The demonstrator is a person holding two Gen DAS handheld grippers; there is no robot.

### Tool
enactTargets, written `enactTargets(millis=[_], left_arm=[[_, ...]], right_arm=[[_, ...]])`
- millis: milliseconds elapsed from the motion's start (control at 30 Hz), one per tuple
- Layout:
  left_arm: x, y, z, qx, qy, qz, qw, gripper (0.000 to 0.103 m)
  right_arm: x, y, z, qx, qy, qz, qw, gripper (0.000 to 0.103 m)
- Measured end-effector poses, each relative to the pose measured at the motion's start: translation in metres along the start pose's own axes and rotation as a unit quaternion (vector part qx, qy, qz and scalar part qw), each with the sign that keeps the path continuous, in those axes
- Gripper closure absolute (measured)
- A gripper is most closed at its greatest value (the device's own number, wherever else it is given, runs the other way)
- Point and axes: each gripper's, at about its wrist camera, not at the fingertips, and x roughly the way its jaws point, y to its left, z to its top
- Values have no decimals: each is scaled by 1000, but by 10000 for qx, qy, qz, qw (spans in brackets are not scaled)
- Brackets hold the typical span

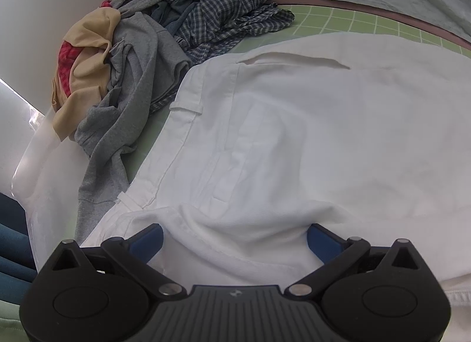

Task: Fold clothes
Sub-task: 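Grasp the shirt sleeve cuff with the right tool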

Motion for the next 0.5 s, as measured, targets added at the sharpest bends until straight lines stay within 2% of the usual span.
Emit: enactTargets(millis=[33, 100, 200, 300, 400, 500], left_arm=[[0, 0, 0, -10, 11, -7, 10000, 0], [0, 1, 0, -28, 25, -34, 10000, 0], [1, 2, 1, -52, 42, -83, 9999, 0], [2, 4, 1, -77, 59, -132, 9999, 0], [2, 5, 1, -101, 75, -181, 9998, 0], [3, 6, 1, -126, 92, -230, 9996, 0]], right_arm=[[3, 2, 0, -81, 24, -33, 10000, 43], [9, 5, 1, -222, 68, -152, 9996, 72], [6, 0, 7, -176, 56, -305, 9994, 93], [-21, -15, 14, -83, -297, -387, 9988, 96], [-62, -26, 21, -251, -712, -340, 9966, 96], [-95, -17, 19, -981, -1052, -470, 9885, 96]])
